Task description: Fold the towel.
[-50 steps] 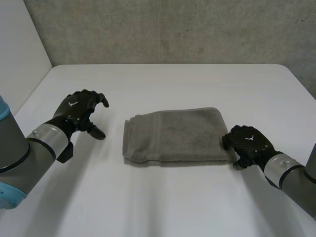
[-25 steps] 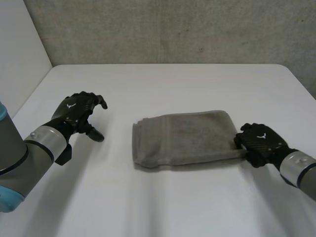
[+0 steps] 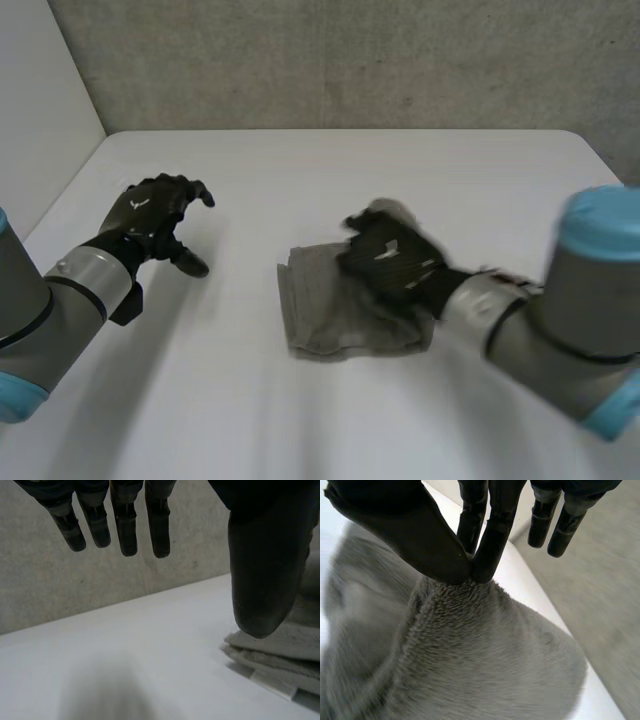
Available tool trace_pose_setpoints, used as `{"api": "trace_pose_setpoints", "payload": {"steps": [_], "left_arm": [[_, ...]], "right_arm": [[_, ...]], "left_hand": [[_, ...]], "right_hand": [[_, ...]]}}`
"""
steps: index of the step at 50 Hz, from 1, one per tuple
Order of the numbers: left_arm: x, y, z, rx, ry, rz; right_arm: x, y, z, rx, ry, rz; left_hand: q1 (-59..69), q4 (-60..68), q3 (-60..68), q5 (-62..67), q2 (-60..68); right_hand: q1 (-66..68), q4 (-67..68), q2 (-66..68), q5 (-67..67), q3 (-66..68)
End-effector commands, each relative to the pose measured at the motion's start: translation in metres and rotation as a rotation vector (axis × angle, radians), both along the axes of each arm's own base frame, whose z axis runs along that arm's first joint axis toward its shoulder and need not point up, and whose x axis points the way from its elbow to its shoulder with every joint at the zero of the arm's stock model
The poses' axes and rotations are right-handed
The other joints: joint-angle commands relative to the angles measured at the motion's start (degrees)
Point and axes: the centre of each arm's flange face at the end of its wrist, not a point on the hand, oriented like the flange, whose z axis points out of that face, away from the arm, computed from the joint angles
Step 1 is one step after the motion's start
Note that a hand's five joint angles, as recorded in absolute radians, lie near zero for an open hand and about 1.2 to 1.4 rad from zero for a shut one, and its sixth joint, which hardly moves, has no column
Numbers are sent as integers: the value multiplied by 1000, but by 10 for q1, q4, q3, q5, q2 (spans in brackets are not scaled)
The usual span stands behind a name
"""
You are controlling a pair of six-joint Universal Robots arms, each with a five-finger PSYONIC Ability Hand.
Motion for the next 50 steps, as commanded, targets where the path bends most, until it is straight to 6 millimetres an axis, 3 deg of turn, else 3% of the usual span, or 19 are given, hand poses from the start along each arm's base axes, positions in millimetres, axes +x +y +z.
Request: {"api": "trace_pose_setpoints", "payload": {"steps": [1, 9, 26, 27, 28, 29, 30, 33, 34, 41, 50], "left_arm": [[-2, -3, 17, -54, 78, 4], [-3, -7, 29, -74, 137, 8], [-11, -15, 45, -130, 166, -10], [-11, -15, 45, -130, 166, -10], [-12, -16, 46, -126, 179, -13], [-14, -17, 45, -117, 194, -15], [-14, -17, 45, -117, 194, -15], [-16, -22, 45, -103, 227, -13], [-16, -25, 44, -87, 243, -9], [-24, -23, 35, -45, 274, 23], [-45, -3, 28, -13, 257, -20]], "right_arm": [[48, 42, -42, 15, 23, 153], [60, 64, -62, 24, 37, 196], [64, 59, -60, 55, -38, 168], [63, 60, -60, 60, -33, 164], [61, 61, -58, 64, -32, 163], [61, 61, -58, 64, -32, 163], [57, 62, -55, 72, -31, 154], [52, 65, -47, 77, -34, 151], [45, 69, -36, 80, -43, 146], [-7, 37, -1, 226, -78, -74], [-53, 2, -2, 523, -160, -338]], "left_hand": [[-52, -31, -28, -26, -47], [-57, -31, -28, -31, -52], [-57, -31, -28, -31, -52], [-57, -31, -28, -31, -52], [-57, -31, -28, -31, -52], [-57, -31, -28, -31, -52], [-57, -31, -28, -31, -52], [-59, -31, -28, -32, -54], [-60, -31, -28, -34, -55], [-60, -31, -28, -34, -55], [-87, -31, -28, -61, -82]], "right_hand": [[64, -44, 38, 37, -27], [64, -44, 38, 37, -27], [64, -44, 38, 37, -27], [-25, -44, -51, -52, -27], [-391, -44, -417, -418, -27], [-394, -44, -421, -421, -27], [-636, -44, -662, -663, -27], [-636, -44, -662, -663, -27], [-636, -44, -662, -663, -27], [-636, -44, -662, -663, -27], [-636, -44, -662, -663, -27]]}}
